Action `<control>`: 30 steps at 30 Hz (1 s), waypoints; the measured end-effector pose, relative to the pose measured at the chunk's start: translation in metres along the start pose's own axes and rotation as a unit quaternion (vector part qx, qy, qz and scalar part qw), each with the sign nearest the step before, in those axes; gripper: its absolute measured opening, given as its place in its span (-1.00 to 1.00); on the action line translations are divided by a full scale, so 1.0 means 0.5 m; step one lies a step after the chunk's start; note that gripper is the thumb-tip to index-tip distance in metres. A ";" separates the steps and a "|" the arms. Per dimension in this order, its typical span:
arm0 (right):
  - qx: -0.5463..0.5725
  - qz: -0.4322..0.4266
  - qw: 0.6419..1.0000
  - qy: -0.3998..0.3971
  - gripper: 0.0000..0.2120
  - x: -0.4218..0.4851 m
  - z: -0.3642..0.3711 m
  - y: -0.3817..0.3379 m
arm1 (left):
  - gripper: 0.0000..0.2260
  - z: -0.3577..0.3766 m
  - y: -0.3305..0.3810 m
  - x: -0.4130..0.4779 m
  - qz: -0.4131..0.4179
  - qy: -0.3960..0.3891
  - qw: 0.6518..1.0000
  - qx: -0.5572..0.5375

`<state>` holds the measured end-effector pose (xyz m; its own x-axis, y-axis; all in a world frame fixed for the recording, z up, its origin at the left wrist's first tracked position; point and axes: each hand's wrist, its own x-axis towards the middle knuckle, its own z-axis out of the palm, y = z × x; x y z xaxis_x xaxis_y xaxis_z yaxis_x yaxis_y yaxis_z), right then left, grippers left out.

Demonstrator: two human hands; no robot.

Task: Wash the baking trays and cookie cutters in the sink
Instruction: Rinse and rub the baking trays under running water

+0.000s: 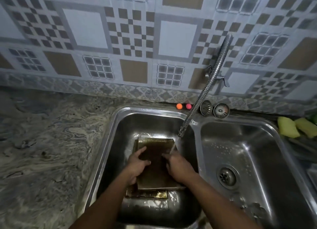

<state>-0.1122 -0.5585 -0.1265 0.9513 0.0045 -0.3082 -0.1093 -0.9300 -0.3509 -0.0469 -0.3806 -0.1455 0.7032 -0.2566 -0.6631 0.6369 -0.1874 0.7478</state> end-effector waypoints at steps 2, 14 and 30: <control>0.056 0.031 0.998 -0.027 -0.60 0.027 0.011 -0.002 | -0.43 -0.004 0.007 0.004 0.042 0.004 0.998 0.037; 0.079 -0.038 0.995 0.046 -0.52 0.157 0.014 -0.072 | -0.58 0.023 0.049 0.034 0.191 0.017 0.980 0.054; 0.055 0.045 0.993 0.095 -0.70 -0.044 0.015 0.037 | -0.58 0.046 0.033 0.023 0.206 0.195 0.958 0.041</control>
<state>-0.1374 -0.5732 -0.1331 0.9722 -0.1560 -0.1745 -0.2176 -0.8775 -0.4275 -0.0354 -0.4083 -0.1400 0.9642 0.0457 -0.2610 0.2645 -0.2247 0.9378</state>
